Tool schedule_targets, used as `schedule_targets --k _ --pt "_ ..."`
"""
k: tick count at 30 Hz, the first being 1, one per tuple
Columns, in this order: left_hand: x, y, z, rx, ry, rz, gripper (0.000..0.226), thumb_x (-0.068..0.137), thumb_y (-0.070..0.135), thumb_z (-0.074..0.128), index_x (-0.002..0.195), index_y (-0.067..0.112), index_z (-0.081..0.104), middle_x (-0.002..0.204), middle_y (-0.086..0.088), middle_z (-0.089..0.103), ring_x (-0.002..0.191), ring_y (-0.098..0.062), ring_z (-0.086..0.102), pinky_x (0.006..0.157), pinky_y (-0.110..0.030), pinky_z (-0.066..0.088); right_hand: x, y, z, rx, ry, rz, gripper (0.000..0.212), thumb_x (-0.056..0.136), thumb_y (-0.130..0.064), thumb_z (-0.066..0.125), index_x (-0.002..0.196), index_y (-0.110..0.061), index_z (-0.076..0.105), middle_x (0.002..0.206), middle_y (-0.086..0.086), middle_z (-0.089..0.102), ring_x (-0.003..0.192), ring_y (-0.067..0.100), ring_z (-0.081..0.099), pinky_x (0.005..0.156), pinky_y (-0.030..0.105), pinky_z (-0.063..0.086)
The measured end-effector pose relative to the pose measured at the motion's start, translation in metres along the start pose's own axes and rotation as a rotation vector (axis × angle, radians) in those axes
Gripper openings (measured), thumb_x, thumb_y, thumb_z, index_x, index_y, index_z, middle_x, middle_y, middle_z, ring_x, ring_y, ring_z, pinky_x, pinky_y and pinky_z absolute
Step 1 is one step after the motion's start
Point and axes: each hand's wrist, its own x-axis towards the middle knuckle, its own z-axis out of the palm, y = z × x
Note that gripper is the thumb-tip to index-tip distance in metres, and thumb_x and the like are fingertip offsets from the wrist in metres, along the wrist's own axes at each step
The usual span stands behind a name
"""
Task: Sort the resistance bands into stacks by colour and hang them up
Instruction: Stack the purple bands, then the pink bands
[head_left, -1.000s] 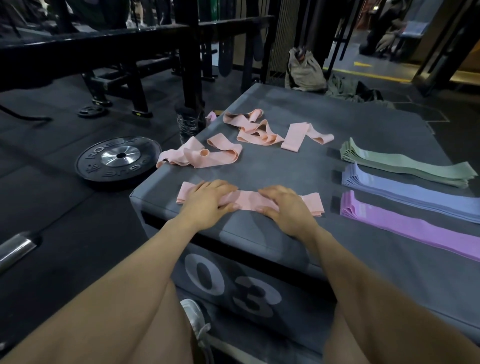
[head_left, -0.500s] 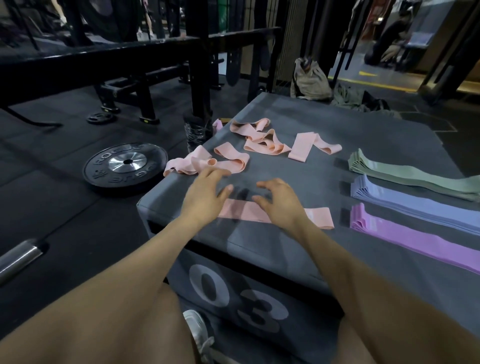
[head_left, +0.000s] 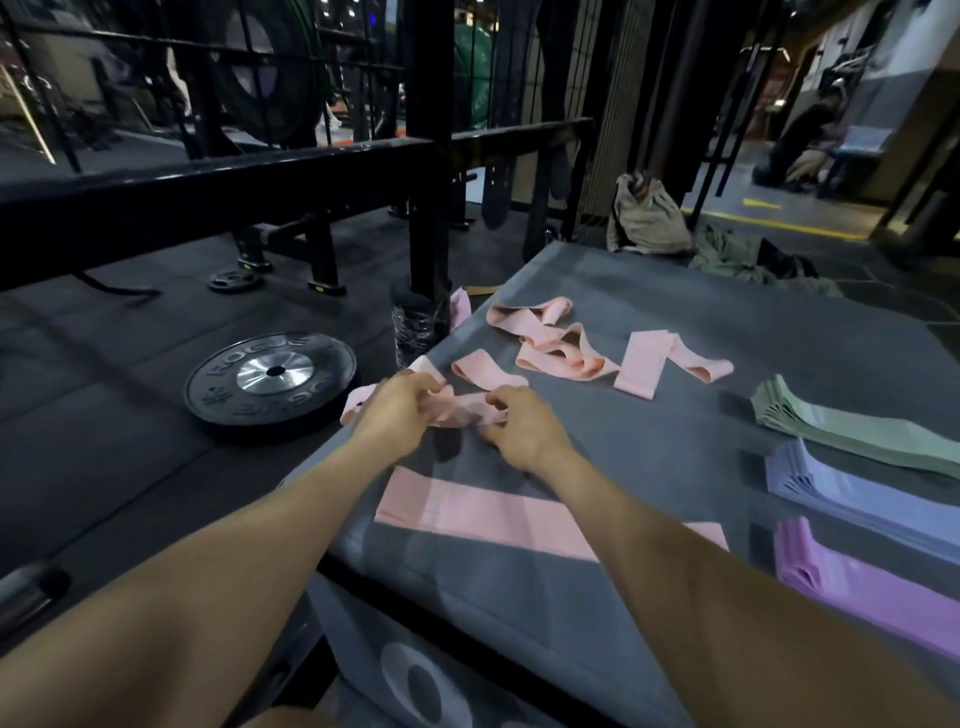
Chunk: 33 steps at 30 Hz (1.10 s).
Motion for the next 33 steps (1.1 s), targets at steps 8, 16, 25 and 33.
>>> schedule_targets --k 8,16,25,33 --pt "0.017 0.062 0.008 -0.335 -0.034 0.088 0.012 0.087 0.007 0.061 0.098 0.004 0.062 0.081 -0.007 0.056 0.077 -0.017 0.049 0.059 -0.02 0.035 -0.008 0.016 -0.025 0.191 0.081 0.015 0.026 0.085 -0.014 0.061 0.11 -0.009 0.059 0.108 0.009 0.066 0.099 0.028 0.06 0.082 0.031 0.047" --pt "0.014 0.143 -0.021 -0.923 -0.1 -0.03 0.002 0.092 0.008 0.055 0.09 0.008 0.056 0.083 -0.012 0.057 0.074 -0.022 0.054 0.061 -0.029 0.045 -0.033 0.031 -0.098 0.31 0.255 0.0 0.026 0.084 -0.012 0.065 0.11 -0.009 0.063 0.097 0.004 0.061 0.083 0.02 0.056 0.074 0.024 0.041" --pt "-0.013 0.19 -0.089 -1.218 -0.104 0.012 0.006 0.094 0.01 0.053 0.097 0.01 0.058 0.095 -0.006 0.065 0.082 -0.017 0.063 0.072 -0.03 0.055 -0.067 -0.01 -0.159 0.435 0.39 -0.069 0.018 0.088 -0.015 0.063 0.072 -0.014 0.054 0.071 -0.001 0.058 0.065 0.012 0.052 0.056 0.02 0.042" --pt "-0.055 0.216 -0.151 -1.359 -0.027 0.036 0.015 0.092 0.011 0.055 0.108 0.011 0.056 0.095 -0.001 0.063 0.079 -0.014 0.062 0.06 -0.026 0.055 -0.117 -0.046 -0.219 0.431 0.49 -0.193 0.013 0.09 -0.024 0.061 0.082 -0.014 0.061 0.07 -0.001 0.059 0.068 0.015 0.052 0.066 0.03 0.041"
